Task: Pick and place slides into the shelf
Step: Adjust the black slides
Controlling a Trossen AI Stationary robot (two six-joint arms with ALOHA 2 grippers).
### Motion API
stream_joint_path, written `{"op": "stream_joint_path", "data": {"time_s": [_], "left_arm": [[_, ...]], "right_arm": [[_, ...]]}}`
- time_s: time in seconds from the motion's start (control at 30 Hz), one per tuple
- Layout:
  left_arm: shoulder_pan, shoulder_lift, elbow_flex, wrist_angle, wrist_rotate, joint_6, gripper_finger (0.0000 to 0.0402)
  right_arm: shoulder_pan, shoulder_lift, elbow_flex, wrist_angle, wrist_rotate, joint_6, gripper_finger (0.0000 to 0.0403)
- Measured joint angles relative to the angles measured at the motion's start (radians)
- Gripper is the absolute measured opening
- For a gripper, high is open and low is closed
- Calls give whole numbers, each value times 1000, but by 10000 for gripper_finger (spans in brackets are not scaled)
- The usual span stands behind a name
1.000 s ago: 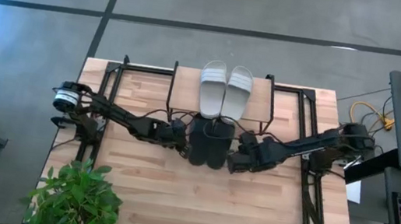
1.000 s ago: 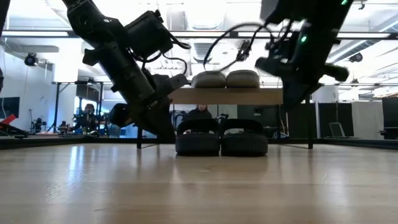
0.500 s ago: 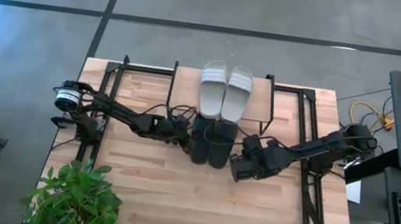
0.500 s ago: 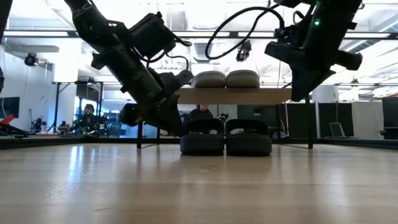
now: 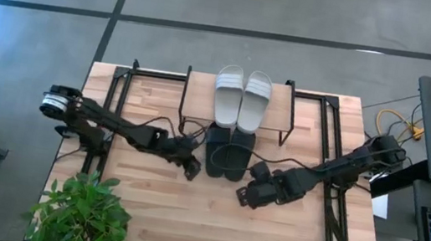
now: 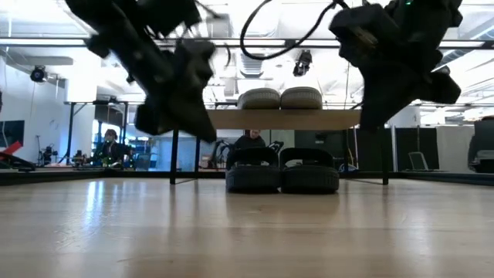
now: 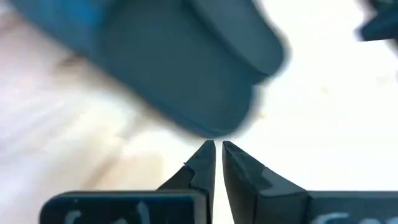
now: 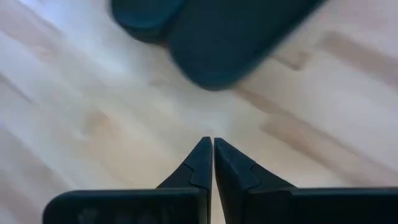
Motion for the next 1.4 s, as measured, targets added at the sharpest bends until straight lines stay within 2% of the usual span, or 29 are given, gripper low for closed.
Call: {"op": "stream_joint_path", "data": {"time_s": [0.13, 0.2, 0.3, 0.43, 0.7, 0.97, 1.17, 1.4], "left_arm": [[-75, -20, 0, 70, 1, -1, 15], [-95, 10, 0, 123, 1, -3, 15], [-107, 64, -2, 197, 16, -46, 15], [-110, 148, 27, 326, 98, -56, 15], [-109, 297, 117, 325, 124, -52, 15], [-60, 360, 156, 286, -45, -3, 15], [33, 357, 163, 231, -144, 70, 15], [149, 354, 170, 245, -182, 113, 15]], "right_arm": [[1, 29, -46, 200, 0, 30, 8], [-9, 61, -54, 253, 1, 25, 8], [-21, 106, -55, 289, 3, 24, 8], [-21, 135, -49, 323, 4, 24, 8], [-23, 156, -35, 326, 9, 17, 8], [-48, 176, -50, 277, 38, -3, 8], [-56, 176, -56, 260, 59, -24, 8], [-56, 172, -58, 242, 88, -9, 8]]}}
